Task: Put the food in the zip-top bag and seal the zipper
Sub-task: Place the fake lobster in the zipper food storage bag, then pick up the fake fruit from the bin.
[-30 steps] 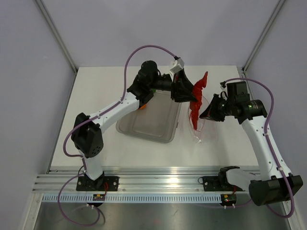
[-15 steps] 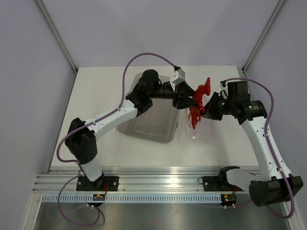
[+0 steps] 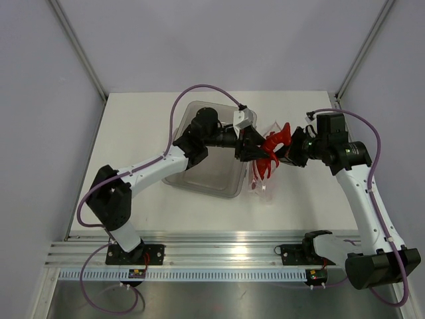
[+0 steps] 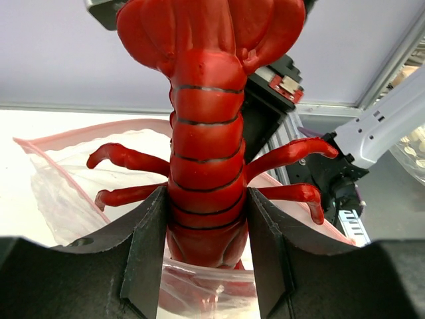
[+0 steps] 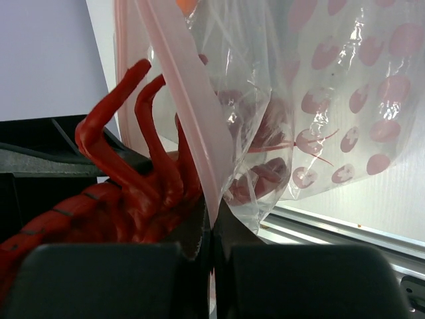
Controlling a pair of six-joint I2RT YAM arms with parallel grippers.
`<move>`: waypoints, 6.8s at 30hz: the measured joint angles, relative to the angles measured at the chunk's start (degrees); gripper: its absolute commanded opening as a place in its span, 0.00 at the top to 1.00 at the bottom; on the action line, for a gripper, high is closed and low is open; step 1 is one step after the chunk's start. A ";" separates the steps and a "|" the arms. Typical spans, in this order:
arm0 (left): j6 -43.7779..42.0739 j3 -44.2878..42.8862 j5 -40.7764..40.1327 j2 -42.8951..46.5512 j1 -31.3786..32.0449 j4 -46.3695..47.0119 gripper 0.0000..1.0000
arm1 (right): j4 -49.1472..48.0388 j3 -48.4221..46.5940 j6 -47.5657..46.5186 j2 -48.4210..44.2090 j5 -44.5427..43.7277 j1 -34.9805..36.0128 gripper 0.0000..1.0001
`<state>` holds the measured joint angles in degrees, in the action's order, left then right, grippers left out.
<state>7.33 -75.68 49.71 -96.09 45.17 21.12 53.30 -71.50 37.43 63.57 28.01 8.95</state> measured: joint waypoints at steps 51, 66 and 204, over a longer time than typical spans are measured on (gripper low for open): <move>-0.68 -13.68 -9.05 1.55 -0.52 -28.46 0.43 | -2.93 1.29 1.57 -1.33 1.81 -0.22 1.00; 9.51 -6.27 -20.26 8.48 -0.70 -31.47 0.53 | -4.59 1.49 2.38 -1.57 3.13 -0.20 1.00; 3.54 -22.08 -69.26 -15.32 -8.41 -62.77 0.01 | -1.95 -6.05 -6.36 -1.38 -2.93 0.04 1.00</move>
<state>10.87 -97.76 -19.55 -111.42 36.75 -41.65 51.35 -77.56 31.07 62.19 25.08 8.99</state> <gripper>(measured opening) 0.988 0.011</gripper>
